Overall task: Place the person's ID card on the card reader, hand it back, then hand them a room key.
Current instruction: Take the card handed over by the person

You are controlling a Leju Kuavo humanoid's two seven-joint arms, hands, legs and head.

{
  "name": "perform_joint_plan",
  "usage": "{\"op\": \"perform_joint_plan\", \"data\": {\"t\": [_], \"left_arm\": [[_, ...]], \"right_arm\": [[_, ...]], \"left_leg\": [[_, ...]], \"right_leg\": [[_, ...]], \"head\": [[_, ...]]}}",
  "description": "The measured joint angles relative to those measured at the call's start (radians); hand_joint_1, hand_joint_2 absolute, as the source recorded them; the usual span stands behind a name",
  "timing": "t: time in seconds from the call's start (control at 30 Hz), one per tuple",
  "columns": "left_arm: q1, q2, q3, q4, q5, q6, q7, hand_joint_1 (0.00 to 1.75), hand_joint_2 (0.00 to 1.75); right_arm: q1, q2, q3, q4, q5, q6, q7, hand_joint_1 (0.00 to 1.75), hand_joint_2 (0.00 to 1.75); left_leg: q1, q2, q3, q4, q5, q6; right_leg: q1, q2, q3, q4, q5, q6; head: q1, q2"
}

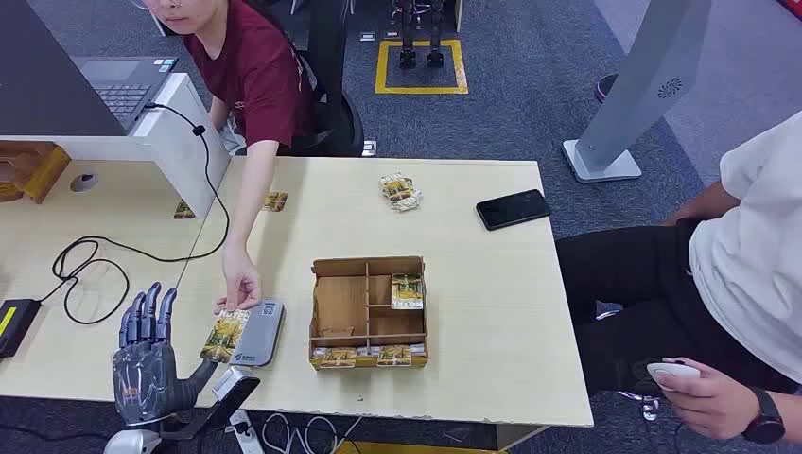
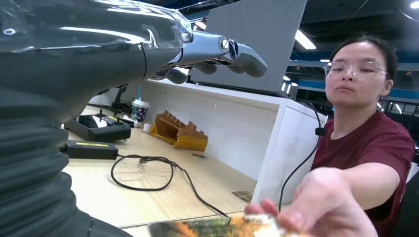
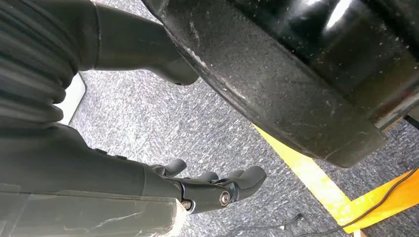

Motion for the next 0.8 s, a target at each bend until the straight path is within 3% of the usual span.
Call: {"op": "perform_joint_plan", "data": {"t": [0.13,0.27,0.37,0.57,0.8], "left_arm": [[-0.002,0.000,0.000,0.000,0.003,0.000,-0.001,0.00,1.75],[-0.005,0.001,-0.001,0.004,0.008,0.000,-0.002,1.68,1.75],[-0.003,0.006,-0.001,0.008,0.027,0.000,0.001,1.75,1.75],[0.035,0.027,-0.001,0.008,0.079,0.000,-0.005,1.75,1.75],[0.048,0.039,-0.001,0.008,0.113,0.000,-0.031,1.75,1.75]], "right_arm": [[0.000,0.000,0.000,0.000,0.000,0.000,0.000,0.00,1.75],[0.000,0.000,0.000,0.000,0.001,-0.002,-0.001,0.00,1.75],[0.004,0.002,0.001,0.001,0.007,-0.023,-0.018,0.00,1.75],[0.031,0.031,0.002,0.055,0.050,-0.132,-0.144,0.00,1.75],[0.039,0.046,0.001,0.085,0.066,-0.141,-0.153,0.00,1.75]], "left_leg": [[0.000,0.000,0.000,0.000,0.000,0.000],[0.000,0.000,0.000,0.000,0.000,0.000],[0.000,0.000,0.000,0.000,0.000,0.000],[0.001,0.000,0.000,0.000,0.000,0.000],[0.001,0.000,0.000,0.000,0.000,0.000]], "right_leg": [[0.000,0.000,0.000,0.000,0.000,0.000],[0.000,0.000,0.000,0.000,0.000,0.000],[0.000,0.000,0.000,0.000,0.000,0.000],[0.001,0.000,0.000,0.000,-0.001,-0.001],[0.001,0.000,0.000,0.000,-0.001,-0.001]], "head": [[0.000,0.000],[0.000,0.000],[0.000,0.000],[0.000,0.000],[0.000,0.000]]}}
